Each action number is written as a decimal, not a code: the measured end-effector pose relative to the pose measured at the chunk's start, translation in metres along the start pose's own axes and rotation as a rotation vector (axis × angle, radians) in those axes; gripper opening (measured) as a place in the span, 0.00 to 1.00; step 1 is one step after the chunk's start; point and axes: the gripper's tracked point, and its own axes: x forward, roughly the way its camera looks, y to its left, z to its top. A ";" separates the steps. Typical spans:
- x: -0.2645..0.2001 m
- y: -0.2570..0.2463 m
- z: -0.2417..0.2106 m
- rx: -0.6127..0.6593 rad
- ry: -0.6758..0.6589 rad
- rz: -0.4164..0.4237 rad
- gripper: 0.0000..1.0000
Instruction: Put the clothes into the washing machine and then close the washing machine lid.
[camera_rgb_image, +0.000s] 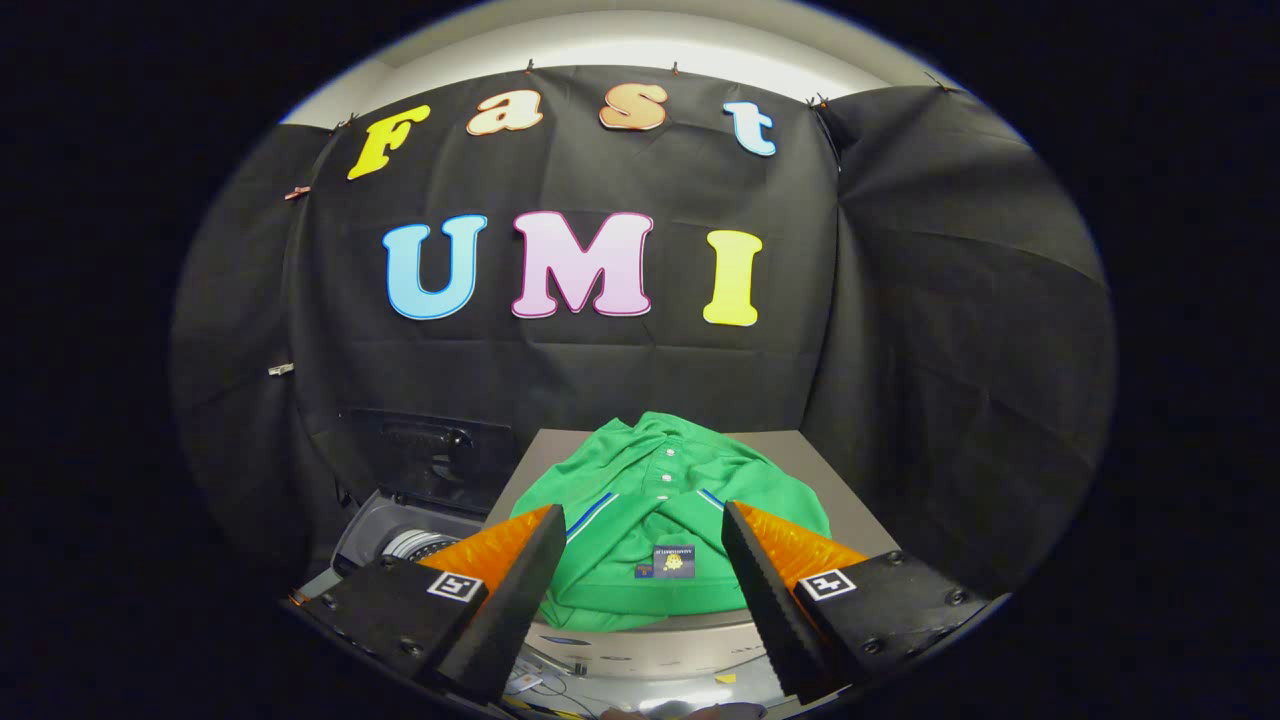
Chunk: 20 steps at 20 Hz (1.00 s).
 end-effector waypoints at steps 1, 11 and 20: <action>0.007 -0.001 0.003 -0.001 0.010 0.005 0.99; 0.084 0.001 0.000 -0.031 0.183 -0.008 0.99; 0.131 -0.028 -0.034 -0.057 0.341 -0.112 0.99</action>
